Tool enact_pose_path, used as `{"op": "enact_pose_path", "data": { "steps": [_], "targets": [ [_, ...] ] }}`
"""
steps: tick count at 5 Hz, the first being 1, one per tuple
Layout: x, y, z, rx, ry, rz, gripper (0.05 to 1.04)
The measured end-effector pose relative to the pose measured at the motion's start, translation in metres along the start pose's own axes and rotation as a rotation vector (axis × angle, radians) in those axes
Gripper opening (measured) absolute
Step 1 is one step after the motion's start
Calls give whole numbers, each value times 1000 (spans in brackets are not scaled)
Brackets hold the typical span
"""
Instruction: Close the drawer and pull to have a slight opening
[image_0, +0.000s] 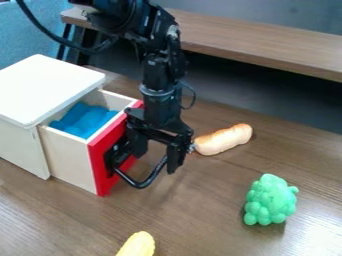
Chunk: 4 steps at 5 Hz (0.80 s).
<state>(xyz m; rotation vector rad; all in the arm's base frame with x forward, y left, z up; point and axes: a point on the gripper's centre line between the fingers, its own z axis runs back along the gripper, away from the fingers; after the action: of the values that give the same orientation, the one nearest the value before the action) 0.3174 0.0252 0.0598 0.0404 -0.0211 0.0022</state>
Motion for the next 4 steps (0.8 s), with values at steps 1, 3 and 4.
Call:
{"op": "enact_pose_path", "data": {
  "steps": [1, 3, 4],
  "targets": [
    [-3, 15, 3, 25, 3, 20, 999],
    [-19, 56, 0, 121, 40, 82, 999],
    [-26, 74, -1, 205, 62, 114, 999]
  ]
}}
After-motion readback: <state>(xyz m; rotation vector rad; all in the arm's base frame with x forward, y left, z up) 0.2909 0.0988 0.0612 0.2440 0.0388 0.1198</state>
